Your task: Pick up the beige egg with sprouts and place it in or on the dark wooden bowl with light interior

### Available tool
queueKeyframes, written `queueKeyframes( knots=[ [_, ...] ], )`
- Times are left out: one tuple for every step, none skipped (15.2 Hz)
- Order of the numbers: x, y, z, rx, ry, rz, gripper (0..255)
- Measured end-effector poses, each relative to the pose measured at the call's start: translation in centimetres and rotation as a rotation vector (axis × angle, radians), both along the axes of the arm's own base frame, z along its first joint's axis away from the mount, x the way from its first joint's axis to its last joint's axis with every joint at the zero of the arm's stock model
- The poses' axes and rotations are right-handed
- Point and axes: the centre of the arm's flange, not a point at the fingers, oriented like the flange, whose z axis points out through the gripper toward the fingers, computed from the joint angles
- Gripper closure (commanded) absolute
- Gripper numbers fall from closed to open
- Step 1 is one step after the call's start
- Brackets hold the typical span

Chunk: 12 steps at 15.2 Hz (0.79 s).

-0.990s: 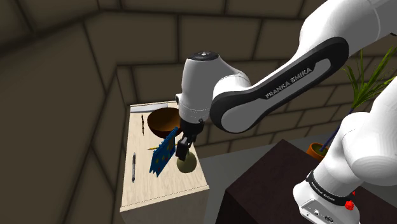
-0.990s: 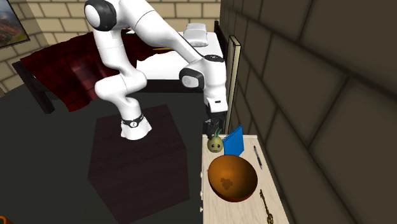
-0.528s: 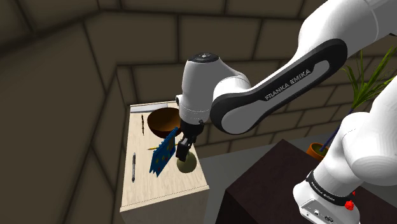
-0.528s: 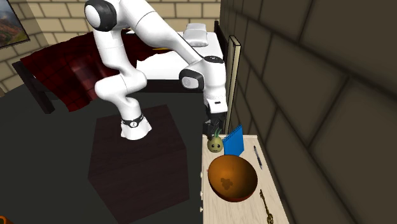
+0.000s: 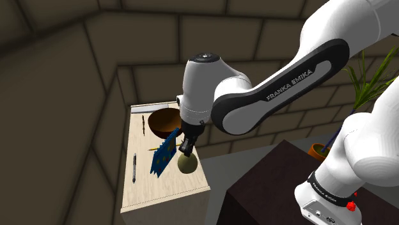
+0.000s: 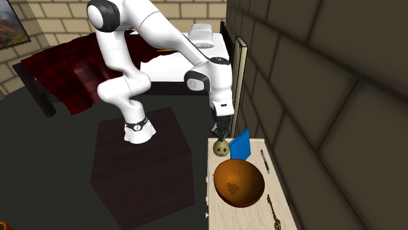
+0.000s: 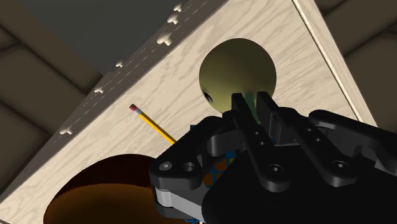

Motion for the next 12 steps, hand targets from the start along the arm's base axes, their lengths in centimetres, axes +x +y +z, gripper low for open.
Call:
queueKeyframes(
  knots=[
    [0.0, 0.0, 0.0, 0.000, 0.000, 0.000, 255],
    [0.0, 0.0, 0.0, 0.000, 0.000, 0.000, 255],
    [0.0, 0.0, 0.2, -0.001, 0.001, -0.001, 255],
    [-0.1, 0.0, 0.5, -0.001, 0.001, -0.001, 255],
    [0.0, 0.1, 1.0, -0.001, 0.001, -0.001, 255],
    [0.1, 0.0, 1.5, -0.001, 0.001, -0.001, 255],
    [0.2, 0.0, 2.0, -0.001, 0.001, -0.001, 255],
    [0.0, -0.1, 2.6, -0.001, 0.001, -0.001, 255],
    [0.0, 0.0, 3.1, -0.001, 0.001, -0.001, 255],
    [0.0, -0.1, 3.6, -0.001, 0.001, -0.001, 255],
    [0.0, -0.1, 4.2, -0.001, 0.001, -0.001, 255],
    [0.1, -0.1, 4.6, -0.001, 0.001, -0.001, 255]
  ],
)
